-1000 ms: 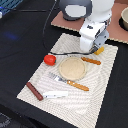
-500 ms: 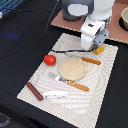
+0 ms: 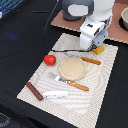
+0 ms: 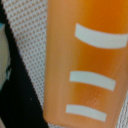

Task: Interact with the objects in diverse but meaningful ways.

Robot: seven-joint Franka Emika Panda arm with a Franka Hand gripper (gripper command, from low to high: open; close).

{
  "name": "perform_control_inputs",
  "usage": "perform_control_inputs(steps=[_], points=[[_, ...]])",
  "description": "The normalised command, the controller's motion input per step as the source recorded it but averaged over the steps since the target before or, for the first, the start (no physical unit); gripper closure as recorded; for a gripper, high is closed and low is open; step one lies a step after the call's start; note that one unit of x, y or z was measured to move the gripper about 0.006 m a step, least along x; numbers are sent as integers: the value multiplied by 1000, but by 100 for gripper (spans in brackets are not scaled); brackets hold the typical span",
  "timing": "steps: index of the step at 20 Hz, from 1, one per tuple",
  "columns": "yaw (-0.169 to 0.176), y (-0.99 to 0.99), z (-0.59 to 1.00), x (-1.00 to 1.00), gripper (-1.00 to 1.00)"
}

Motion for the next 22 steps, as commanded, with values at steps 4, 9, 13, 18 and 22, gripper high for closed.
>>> perform_control_inputs(steps=[4, 9, 13, 18, 22], points=[[-8, -1, -83, 32, -100], [-2, 0, -213, 3, 100], [0, 0, -264, 1, 100], [0, 6, -249, 18, 100], [0, 36, -191, 48, 100]])
